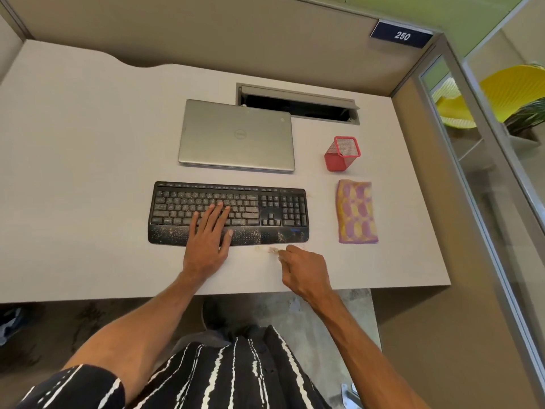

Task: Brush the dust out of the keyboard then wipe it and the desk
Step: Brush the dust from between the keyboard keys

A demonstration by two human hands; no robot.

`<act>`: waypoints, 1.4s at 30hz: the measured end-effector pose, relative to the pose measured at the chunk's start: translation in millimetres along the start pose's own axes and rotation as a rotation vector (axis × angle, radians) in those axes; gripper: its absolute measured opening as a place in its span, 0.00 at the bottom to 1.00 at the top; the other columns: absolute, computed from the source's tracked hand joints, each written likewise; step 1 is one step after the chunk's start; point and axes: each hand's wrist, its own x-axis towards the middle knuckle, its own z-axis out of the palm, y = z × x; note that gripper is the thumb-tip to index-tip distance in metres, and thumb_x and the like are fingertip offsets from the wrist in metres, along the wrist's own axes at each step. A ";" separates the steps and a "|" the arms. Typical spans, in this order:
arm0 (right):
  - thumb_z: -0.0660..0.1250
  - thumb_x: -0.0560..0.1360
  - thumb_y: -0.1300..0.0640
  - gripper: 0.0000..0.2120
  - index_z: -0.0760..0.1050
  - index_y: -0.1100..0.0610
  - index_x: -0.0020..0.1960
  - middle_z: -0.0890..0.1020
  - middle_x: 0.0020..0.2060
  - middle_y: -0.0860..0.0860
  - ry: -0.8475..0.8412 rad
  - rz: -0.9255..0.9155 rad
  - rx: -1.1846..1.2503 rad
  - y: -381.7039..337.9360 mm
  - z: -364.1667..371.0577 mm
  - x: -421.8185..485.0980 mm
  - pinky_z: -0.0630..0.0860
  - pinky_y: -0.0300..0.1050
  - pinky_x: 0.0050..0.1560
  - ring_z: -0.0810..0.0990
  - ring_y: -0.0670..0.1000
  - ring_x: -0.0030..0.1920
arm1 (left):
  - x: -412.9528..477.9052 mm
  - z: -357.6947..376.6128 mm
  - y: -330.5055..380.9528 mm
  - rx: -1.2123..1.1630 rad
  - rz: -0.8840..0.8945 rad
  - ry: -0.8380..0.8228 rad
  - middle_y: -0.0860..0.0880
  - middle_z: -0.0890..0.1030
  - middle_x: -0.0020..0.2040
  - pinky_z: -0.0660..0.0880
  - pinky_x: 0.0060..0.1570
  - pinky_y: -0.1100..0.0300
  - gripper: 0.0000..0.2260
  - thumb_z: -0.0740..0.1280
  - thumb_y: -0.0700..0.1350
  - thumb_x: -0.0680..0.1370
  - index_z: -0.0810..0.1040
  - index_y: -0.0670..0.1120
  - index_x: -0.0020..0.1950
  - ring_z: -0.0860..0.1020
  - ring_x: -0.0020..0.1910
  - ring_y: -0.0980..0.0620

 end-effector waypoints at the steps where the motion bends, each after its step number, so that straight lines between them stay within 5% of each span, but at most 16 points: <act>1: 0.70 0.79 0.55 0.10 0.84 0.51 0.60 0.84 0.45 0.47 0.022 -0.016 -0.008 3.2 0.5 -1.4 0.82 0.46 0.35 0.83 0.52 0.37 | -0.6 -0.2 0.5 0.003 -0.002 0.000 0.48 0.57 0.90 0.49 0.87 0.36 0.29 0.54 0.56 0.89 0.57 0.49 0.90 0.52 0.89 0.49; 4: 0.71 0.79 0.57 0.16 0.80 0.51 0.67 0.83 0.46 0.47 0.118 -0.012 0.003 10.6 -3.8 10.2 0.79 0.45 0.31 0.82 0.51 0.35 | -1.3 -0.8 1.1 0.010 -0.004 -0.009 0.48 0.57 0.90 0.49 0.87 0.36 0.28 0.52 0.55 0.90 0.56 0.49 0.90 0.52 0.89 0.49; 8: 0.71 0.81 0.55 0.16 0.79 0.53 0.68 0.85 0.54 0.50 0.094 -0.003 -0.011 13.4 -6.9 32.4 0.85 0.52 0.40 0.85 0.53 0.42 | -0.3 -2.4 1.2 0.016 -0.013 -0.012 0.48 0.58 0.89 0.50 0.86 0.36 0.27 0.51 0.55 0.90 0.57 0.49 0.90 0.53 0.89 0.48; 15: 0.73 0.77 0.55 0.08 0.85 0.53 0.56 0.83 0.42 0.47 0.050 -0.030 -0.015 15.1 10.2 -3.6 0.77 0.43 0.31 0.82 0.52 0.34 | 0.9 -1.2 2.6 0.025 -0.014 0.010 0.48 0.59 0.89 0.47 0.87 0.38 0.27 0.53 0.54 0.90 0.58 0.50 0.89 0.55 0.89 0.47; 24: 0.70 0.81 0.56 0.21 0.75 0.52 0.73 0.83 0.54 0.50 0.150 -0.020 -0.007 32.7 9.6 20.5 0.83 0.49 0.36 0.83 0.53 0.39 | 1.5 -1.2 2.3 0.020 -0.024 0.006 0.49 0.60 0.89 0.47 0.87 0.38 0.26 0.52 0.54 0.90 0.58 0.51 0.89 0.55 0.89 0.48; 33: 0.72 0.79 0.54 0.10 0.83 0.52 0.60 0.84 0.46 0.48 0.119 -0.030 0.014 39.0 21.0 -10.9 0.79 0.43 0.34 0.83 0.52 0.36 | 1.7 -1.9 3.1 0.019 -0.021 0.022 0.49 0.61 0.88 0.48 0.87 0.38 0.26 0.52 0.53 0.90 0.60 0.51 0.89 0.57 0.88 0.48; 37: 0.73 0.78 0.58 0.19 0.79 0.53 0.69 0.83 0.49 0.49 0.215 -0.035 0.024 42.0 18.1 1.8 0.77 0.43 0.30 0.81 0.51 0.34 | 2.0 -2.1 3.4 0.021 -0.026 0.020 0.49 0.61 0.88 0.48 0.87 0.38 0.26 0.52 0.53 0.90 0.60 0.51 0.89 0.56 0.88 0.48; 42: 0.70 0.81 0.57 0.17 0.78 0.53 0.70 0.83 0.53 0.50 0.166 -0.002 0.007 44.8 16.9 26.1 0.82 0.47 0.35 0.83 0.53 0.40 | 1.7 -1.6 3.0 0.023 -0.023 0.037 0.49 0.62 0.88 0.49 0.87 0.38 0.25 0.53 0.53 0.90 0.61 0.51 0.88 0.58 0.88 0.48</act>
